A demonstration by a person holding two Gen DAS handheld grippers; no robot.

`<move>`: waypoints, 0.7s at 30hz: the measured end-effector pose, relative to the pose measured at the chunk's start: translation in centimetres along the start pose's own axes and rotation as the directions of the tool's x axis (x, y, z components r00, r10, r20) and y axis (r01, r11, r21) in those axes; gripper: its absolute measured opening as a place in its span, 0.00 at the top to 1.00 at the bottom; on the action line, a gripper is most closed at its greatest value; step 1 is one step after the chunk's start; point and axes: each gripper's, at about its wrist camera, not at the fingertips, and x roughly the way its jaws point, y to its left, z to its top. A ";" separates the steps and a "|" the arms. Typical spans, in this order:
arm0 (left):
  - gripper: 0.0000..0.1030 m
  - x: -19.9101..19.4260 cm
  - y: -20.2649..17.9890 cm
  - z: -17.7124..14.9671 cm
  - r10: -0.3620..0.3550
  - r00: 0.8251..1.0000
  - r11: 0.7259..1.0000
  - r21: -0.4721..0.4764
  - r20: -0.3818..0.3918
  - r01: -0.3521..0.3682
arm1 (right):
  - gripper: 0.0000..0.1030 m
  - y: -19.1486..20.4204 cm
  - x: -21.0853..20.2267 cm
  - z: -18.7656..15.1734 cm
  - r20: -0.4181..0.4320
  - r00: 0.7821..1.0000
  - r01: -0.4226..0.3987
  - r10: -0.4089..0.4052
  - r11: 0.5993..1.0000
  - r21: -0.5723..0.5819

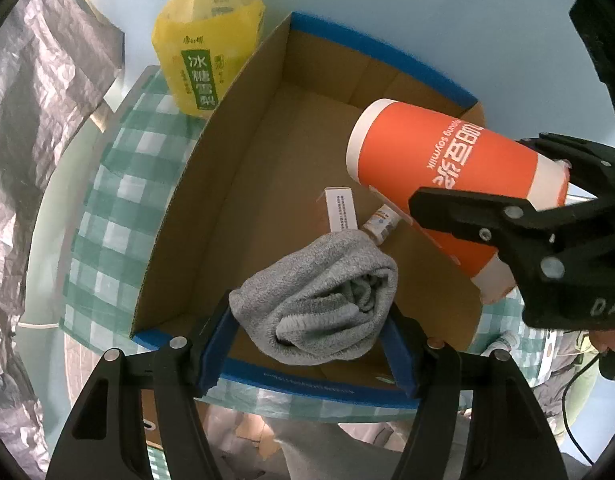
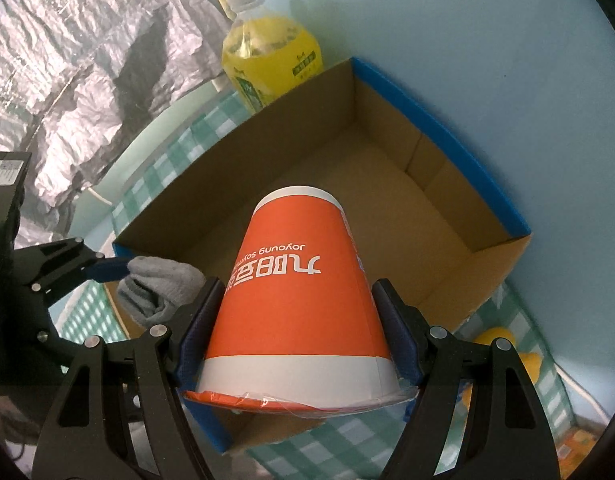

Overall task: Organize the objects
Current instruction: 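Carry the grey sock and orange cup over the cardboard box, then open both tools to drop the sock and cup into the box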

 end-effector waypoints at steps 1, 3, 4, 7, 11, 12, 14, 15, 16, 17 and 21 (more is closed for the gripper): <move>0.32 0.1 0.1 0.0 0.007 1.000 1.000 -0.005 -0.005 -0.007 | 0.25 0.0 0.0 0.0 0.001 1.000 0.008 -0.008 1.000 0.002; 0.31 0.4 0.1 0.0 0.020 1.000 1.000 -0.008 -0.018 -0.020 | 0.22 0.2 0.0 -0.1 0.014 0.999 0.045 -0.045 0.999 -0.006; 0.30 0.4 0.0 0.0 0.030 0.999 0.999 -0.009 -0.021 -0.031 | 0.16 0.3 0.0 -0.2 0.020 0.998 0.063 -0.063 0.998 -0.009; 0.26 0.3 -0.2 -0.2 0.047 0.998 0.999 -0.005 -0.030 -0.047 | 0.16 -0.2 -0.1 -0.4 0.020 0.997 0.075 -0.075 0.997 0.032; 0.15 -0.5 -0.8 -0.4 0.073 0.997 0.997 0.017 -0.005 -0.073 | 0.16 -0.8 -0.6 -0.6 0.031 0.996 0.080 -0.082 0.994 0.071; 0.15 -0.7 -0.8 -0.5 0.070 0.998 0.997 0.018 -0.003 -0.070 | 0.16 -1.0 -0.8 -0.7 0.039 0.996 0.076 -0.080 0.993 0.085; 0.15 -0.9 -0.9 -0.5 0.058 0.998 0.998 0.014 -0.003 -0.058 | 0.16 -1.2 -1.3 -0.8 0.044 0.996 0.068 -0.073 0.992 0.102; 0.15 -1.0 -0.9 -0.5 0.052 0.999 0.999 0.011 -0.004 -0.052 | 0.16 -1.3 -1.5 -1.0 0.045 0.997 0.065 -0.070 0.992 0.106; 0.15 -1.2 -1.1 -0.5 0.049 0.999 0.999 0.011 -0.003 -0.049 | 0.16 -1.3 -1.7 -1.1 0.047 0.996 0.067 -0.072 0.992 0.107; 0.15 -1.2 -1.2 -0.5 0.049 0.999 0.999 0.012 -0.003 -0.049 | 0.16 -1.3 -2.0 -1.2 0.053 0.996 0.070 -0.076 0.992 0.109; 0.15 -1.7 -2.1 -0.7 0.038 0.999 0.999 0.032 0.005 -0.038 | 0.16 -1.6 -3.6 -1.9 0.076 0.994 0.062 -0.073 0.988 0.139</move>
